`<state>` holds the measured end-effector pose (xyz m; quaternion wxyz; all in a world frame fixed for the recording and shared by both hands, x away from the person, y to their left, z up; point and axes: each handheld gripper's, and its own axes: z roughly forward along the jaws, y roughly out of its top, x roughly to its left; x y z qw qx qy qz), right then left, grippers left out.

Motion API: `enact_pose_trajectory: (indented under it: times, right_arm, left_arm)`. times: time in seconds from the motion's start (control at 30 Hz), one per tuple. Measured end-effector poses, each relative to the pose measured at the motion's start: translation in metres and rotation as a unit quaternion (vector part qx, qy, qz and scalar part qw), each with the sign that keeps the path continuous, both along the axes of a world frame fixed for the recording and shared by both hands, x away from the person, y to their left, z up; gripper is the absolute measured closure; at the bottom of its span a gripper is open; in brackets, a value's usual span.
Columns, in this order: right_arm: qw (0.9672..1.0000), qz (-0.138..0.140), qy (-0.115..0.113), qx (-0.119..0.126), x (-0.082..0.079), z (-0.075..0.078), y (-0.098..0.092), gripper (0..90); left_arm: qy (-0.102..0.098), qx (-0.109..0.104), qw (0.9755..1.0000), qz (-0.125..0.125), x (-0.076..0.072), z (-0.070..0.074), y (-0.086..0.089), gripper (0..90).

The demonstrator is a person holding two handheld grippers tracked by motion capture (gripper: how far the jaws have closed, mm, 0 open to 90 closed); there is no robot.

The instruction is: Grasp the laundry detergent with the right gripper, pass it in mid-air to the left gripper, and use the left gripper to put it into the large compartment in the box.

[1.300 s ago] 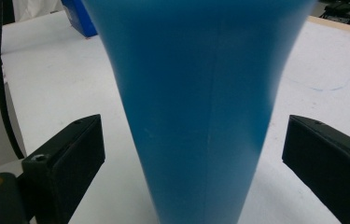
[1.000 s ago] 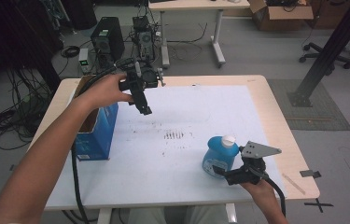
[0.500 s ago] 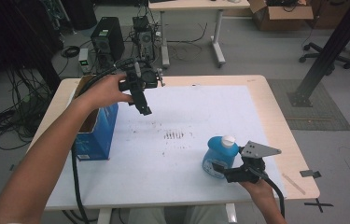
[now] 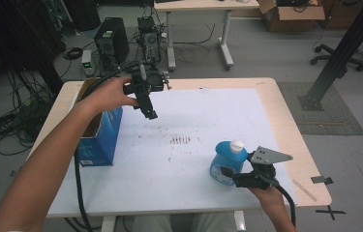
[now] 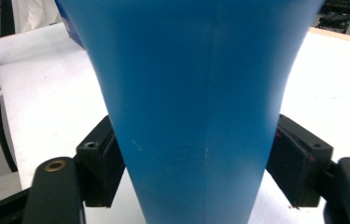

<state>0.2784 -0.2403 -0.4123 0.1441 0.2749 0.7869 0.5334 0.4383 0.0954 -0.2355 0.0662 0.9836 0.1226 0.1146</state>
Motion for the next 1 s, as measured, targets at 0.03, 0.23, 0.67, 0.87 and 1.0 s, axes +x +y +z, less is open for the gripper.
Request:
enact_pose_trajectory:
  times: [0.03,0.23,0.67,0.87,1.0]
  right_arm:
    - [1.0000,0.000,0.000,0.000,0.000,0.000,0.000,28.0]
    - [1.0000,0.000,0.001,0.008,0.000,-0.001,-0.002,30.7]
    - [0.9999,0.010,-0.014,-0.001,-0.003,0.002,0.000,43.0]
    - [0.9998,0.005,-0.012,-0.013,-0.003,0.007,0.003,43.9]
    - [0.9999,0.001,-0.011,-0.009,-0.002,0.014,0.002,44.3]
  left_arm:
    - [0.000,0.000,1.0000,0.000,0.000,0.000,0.000,5.7]
    - [0.000,0.000,1.0000,0.000,0.000,-0.001,-0.001,5.7]
    - [-0.005,0.003,1.0000,0.002,-0.003,0.002,0.000,5.9]
    - [-0.004,0.005,1.0000,-0.002,-0.006,0.003,-0.001,5.9]
    - [-0.005,0.003,0.9998,-0.018,-0.014,0.005,-0.007,5.9]
